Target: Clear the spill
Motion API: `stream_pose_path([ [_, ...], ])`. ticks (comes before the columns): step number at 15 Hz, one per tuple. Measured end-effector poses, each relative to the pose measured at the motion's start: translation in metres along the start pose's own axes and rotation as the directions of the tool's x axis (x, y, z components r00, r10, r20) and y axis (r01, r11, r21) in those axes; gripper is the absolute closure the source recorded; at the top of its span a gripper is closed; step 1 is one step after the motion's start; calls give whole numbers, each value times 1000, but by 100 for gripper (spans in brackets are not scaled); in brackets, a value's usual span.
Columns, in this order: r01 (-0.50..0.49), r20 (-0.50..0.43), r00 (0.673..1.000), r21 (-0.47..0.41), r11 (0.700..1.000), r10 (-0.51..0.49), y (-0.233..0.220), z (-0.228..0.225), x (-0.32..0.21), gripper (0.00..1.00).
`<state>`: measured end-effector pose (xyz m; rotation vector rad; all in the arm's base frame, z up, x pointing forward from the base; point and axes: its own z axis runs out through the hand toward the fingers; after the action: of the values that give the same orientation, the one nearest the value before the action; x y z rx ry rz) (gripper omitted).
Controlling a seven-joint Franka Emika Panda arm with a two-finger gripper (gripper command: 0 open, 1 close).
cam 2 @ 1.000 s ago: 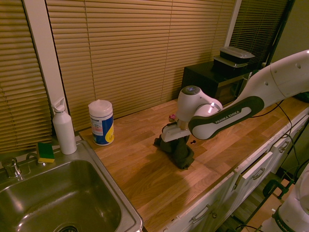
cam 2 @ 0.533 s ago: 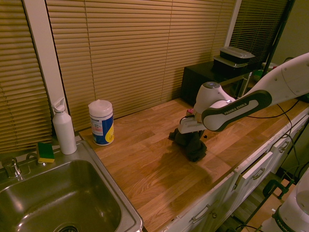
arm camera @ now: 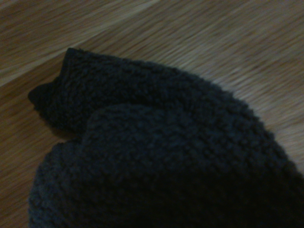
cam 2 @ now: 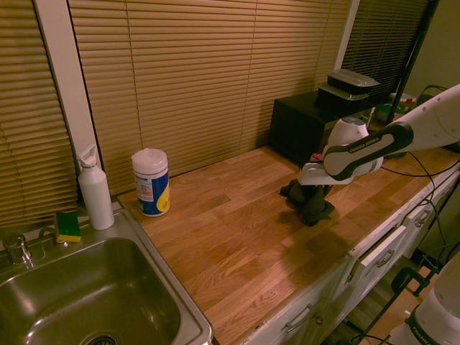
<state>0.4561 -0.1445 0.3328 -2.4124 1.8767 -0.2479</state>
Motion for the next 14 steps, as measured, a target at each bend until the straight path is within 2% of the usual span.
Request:
stream_pose_path([
  [4, -45, 25, 999, 19, 999, 45, 24, 2, 37, 100],
  [8, -23, 37, 999, 28, 999, 22, 25, 2, 39, 100],
  [11, 52, 9, 999, 23, 998, -52, 15, 2, 18, 100],
  [14, 124, 0, 992, 24, 992, -124, -6, -2, -38, 100],
])
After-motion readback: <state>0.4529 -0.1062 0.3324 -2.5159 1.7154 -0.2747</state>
